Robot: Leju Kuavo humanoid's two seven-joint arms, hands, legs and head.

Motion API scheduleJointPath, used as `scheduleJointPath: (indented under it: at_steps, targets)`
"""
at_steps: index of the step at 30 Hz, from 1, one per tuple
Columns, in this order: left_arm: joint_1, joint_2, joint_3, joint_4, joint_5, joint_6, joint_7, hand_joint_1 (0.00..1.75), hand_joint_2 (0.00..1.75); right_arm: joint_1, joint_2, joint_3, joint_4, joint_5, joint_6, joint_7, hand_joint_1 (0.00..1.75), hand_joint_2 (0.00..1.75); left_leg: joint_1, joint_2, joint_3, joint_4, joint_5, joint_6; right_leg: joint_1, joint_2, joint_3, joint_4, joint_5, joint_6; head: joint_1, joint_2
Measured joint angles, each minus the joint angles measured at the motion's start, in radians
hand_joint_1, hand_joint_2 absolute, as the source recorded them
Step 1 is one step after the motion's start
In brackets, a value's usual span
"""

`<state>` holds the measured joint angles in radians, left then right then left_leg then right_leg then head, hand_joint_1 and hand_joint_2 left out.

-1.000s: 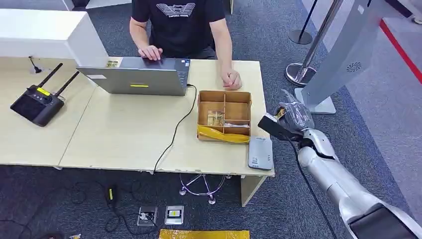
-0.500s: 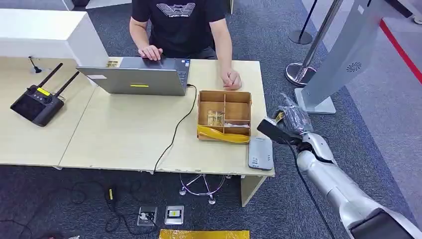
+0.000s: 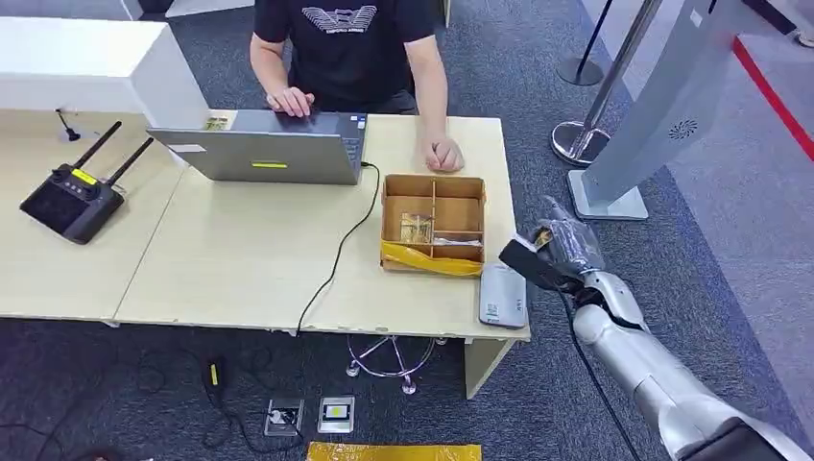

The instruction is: Pass the card to the sensor for recognition and then transmit it.

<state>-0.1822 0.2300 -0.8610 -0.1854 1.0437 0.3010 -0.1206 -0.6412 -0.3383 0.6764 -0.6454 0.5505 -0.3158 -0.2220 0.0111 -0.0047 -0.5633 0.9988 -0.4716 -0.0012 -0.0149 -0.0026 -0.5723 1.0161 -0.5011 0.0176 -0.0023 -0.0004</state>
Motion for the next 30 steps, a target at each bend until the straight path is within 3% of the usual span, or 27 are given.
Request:
scheduleJointPath:
  at_steps: [20,30]
  targets:
    - [0.014,0.0,0.0,0.0,0.007,0.002,-0.008,0.0,0.0,0.106,-0.075,0.001,-0.071,-0.018,-0.004,0.027,1.75,1.75,0.0,0.0,0.0,0.0,0.0,0.0,0.0,0.0,0.0,0.0,0.0,0.0,0.0,0.0]
    - [0.013,0.0,0.0,0.0,0.007,-0.002,-0.019,0.0,0.0,0.189,-0.102,0.002,-0.244,0.034,0.016,0.126,1.75,1.75,0.0,0.001,0.0,0.0,0.0,0.0,0.0,0.001,0.0,0.0,0.0,0.0,0.0,0.0]
